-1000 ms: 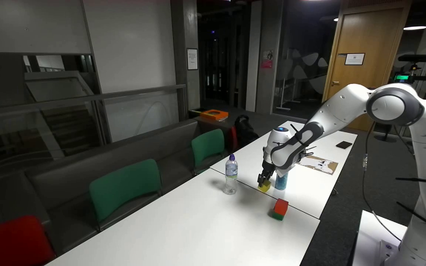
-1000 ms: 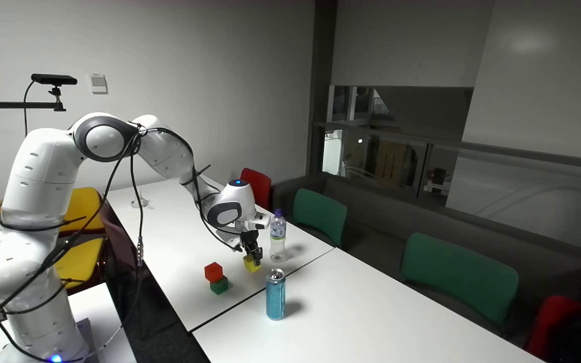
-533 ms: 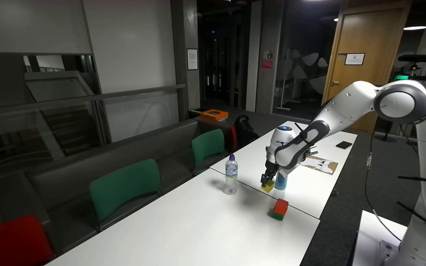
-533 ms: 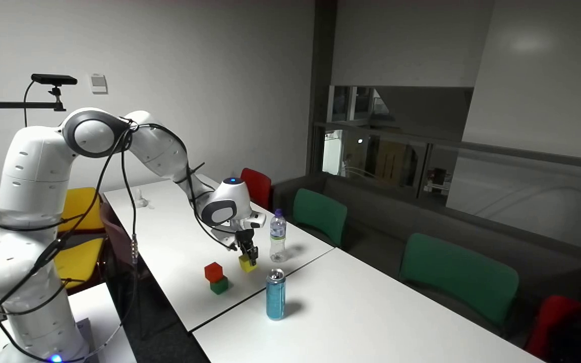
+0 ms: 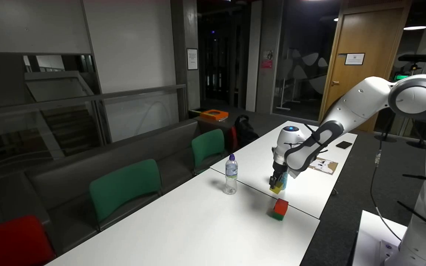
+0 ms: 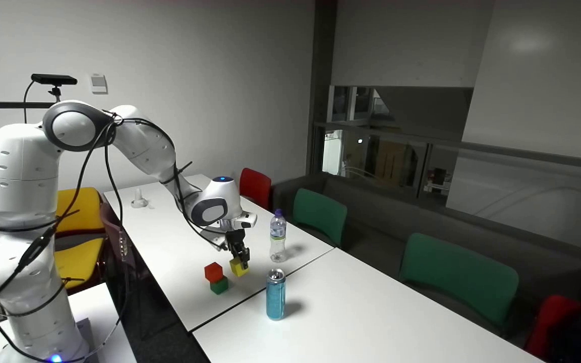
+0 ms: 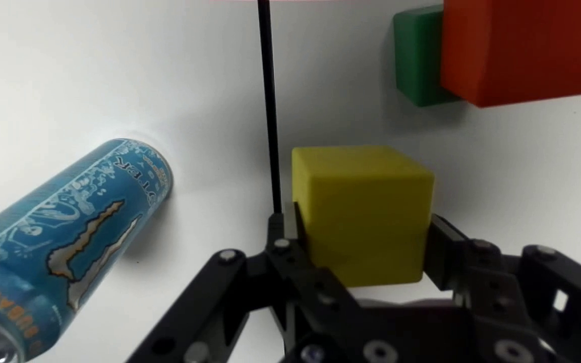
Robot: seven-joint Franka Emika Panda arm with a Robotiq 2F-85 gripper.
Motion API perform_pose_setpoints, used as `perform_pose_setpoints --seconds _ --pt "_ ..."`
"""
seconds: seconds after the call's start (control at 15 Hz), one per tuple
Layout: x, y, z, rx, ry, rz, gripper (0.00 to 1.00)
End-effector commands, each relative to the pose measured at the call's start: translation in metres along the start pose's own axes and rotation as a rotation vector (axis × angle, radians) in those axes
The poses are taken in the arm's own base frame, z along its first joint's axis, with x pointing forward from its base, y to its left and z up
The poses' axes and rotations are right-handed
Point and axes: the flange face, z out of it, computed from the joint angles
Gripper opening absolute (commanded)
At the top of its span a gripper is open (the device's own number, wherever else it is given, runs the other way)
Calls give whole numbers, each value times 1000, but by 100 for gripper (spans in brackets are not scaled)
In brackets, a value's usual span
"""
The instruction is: Stack the three blocks together.
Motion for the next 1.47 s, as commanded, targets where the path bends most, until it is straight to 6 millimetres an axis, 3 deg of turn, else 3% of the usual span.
perform_pose_setpoints --seconds 0.0,0.33,0.53,0.87,1.4 --pt "-19 1 -38 -12 41 -22 32" --pt "-31 -16 -70 18 75 -103 32" --pt "-33 -36 -76 57 62 -191 32" --pt "-38 -59 -76 126 -23 -279 32" --pt "-45 -62 -57 139 -118 -281 32"
